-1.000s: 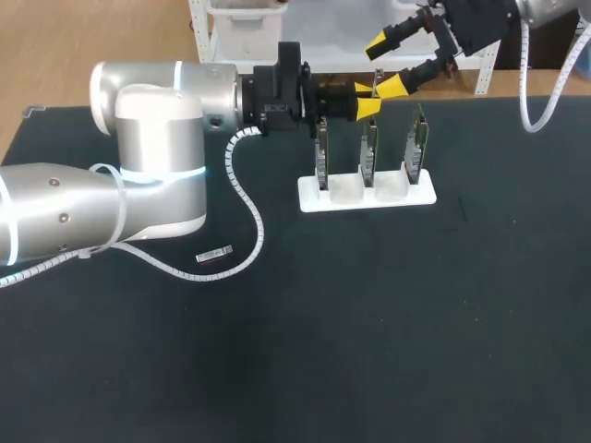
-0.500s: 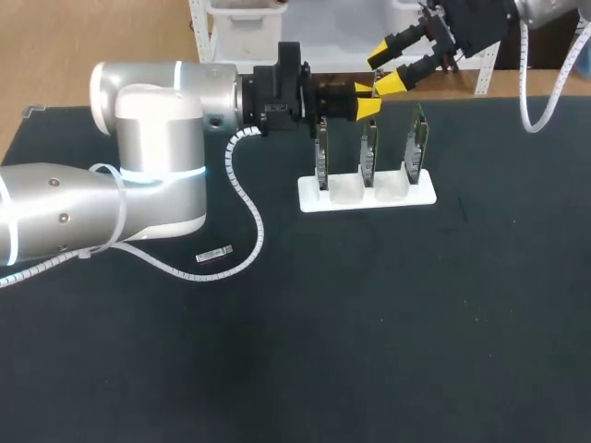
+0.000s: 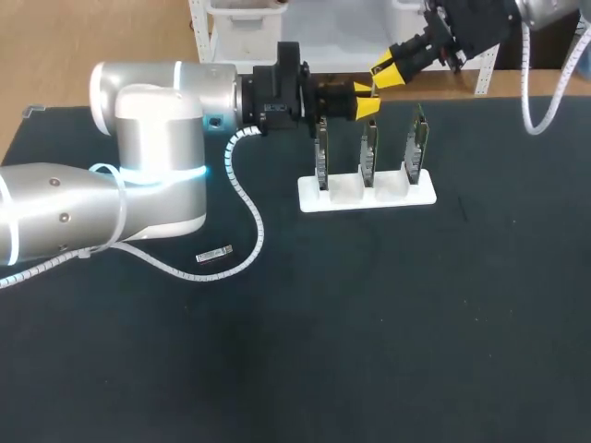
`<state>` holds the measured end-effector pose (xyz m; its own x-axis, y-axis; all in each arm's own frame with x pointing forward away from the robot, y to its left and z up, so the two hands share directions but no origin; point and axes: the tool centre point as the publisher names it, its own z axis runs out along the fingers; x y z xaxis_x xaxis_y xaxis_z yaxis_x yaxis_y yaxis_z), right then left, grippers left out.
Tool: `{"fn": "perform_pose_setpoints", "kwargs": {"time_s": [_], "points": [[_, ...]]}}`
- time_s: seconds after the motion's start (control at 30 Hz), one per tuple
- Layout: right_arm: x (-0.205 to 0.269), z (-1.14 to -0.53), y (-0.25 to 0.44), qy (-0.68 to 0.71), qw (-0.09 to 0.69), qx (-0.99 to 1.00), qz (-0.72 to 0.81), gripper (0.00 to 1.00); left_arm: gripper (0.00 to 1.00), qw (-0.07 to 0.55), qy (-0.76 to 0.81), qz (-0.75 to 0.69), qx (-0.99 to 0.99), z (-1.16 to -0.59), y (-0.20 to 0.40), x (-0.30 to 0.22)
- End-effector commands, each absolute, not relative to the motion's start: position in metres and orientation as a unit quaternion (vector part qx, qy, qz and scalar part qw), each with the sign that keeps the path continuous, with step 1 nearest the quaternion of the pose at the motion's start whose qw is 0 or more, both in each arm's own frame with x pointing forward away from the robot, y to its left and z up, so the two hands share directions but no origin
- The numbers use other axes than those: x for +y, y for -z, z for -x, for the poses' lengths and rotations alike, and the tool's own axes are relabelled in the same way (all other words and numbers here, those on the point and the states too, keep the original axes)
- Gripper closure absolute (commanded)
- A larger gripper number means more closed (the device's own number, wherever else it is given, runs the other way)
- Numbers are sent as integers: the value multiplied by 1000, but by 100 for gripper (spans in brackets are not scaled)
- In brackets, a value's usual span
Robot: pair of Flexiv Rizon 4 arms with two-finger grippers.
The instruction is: Pick up the optical module with the left hand, and insert it into the network port with the right hand.
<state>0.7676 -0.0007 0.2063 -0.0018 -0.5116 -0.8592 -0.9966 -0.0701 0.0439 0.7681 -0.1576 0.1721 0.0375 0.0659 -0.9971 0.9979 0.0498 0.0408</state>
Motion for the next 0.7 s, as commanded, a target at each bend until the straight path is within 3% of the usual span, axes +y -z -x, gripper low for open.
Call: {"fn": "perform_pose_setpoints", "kwargs": {"time_s": [0.03, 0.07, 0.1, 0.7], "points": [[-1, -769, -205, -374, 324, 602, 627, 100, 100, 505, 461, -514, 518, -767, -173, -158], [-1, -769, -205, -374, 324, 602, 627, 100, 54, 505, 461, -514, 518, -767, -173, -158], [-1, -769, -205, -374, 324, 602, 627, 100, 0, 505, 461, -514, 518, -767, -173, -158], [-3, -771, -204, -376, 328, 606, 620, 100, 0, 506, 460, -512, 519, -765, -175, -158]]}}
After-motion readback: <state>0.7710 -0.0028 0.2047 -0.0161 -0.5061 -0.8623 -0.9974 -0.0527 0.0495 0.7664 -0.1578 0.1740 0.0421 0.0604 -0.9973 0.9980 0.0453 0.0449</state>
